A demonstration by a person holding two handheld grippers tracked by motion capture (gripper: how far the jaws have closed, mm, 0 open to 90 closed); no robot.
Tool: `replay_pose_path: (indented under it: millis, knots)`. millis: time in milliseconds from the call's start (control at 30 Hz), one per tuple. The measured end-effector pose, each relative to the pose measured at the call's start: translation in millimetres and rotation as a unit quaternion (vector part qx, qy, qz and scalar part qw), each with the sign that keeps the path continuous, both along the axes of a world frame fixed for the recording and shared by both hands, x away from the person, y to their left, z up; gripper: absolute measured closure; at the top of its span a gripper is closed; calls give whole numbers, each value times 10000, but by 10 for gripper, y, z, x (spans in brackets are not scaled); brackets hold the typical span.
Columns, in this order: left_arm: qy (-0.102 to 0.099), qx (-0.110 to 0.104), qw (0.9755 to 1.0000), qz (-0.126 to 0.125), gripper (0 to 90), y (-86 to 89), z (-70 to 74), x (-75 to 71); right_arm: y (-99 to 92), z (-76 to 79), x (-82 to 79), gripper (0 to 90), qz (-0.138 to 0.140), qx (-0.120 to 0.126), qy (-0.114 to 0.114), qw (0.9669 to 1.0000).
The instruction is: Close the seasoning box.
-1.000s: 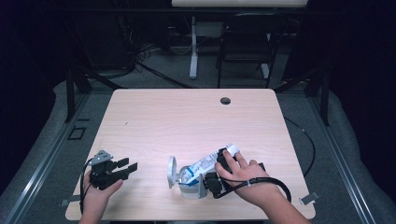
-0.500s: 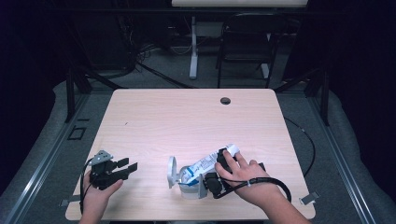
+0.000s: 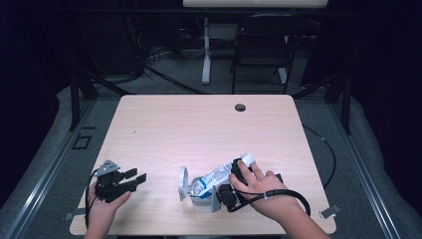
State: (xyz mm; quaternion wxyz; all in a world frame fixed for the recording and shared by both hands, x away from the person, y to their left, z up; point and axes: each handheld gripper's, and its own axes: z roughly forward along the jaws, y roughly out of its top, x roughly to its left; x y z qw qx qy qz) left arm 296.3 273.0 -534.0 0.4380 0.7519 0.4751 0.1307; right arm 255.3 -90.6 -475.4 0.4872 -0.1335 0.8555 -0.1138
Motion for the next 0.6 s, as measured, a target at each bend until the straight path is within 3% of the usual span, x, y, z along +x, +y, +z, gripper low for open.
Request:
replay_pose_path:
  millis: [600]
  knots:
    - [-12,-25,10000,19,510,1,-5,1,7,21,-7,498,18,-90,-22,10000]
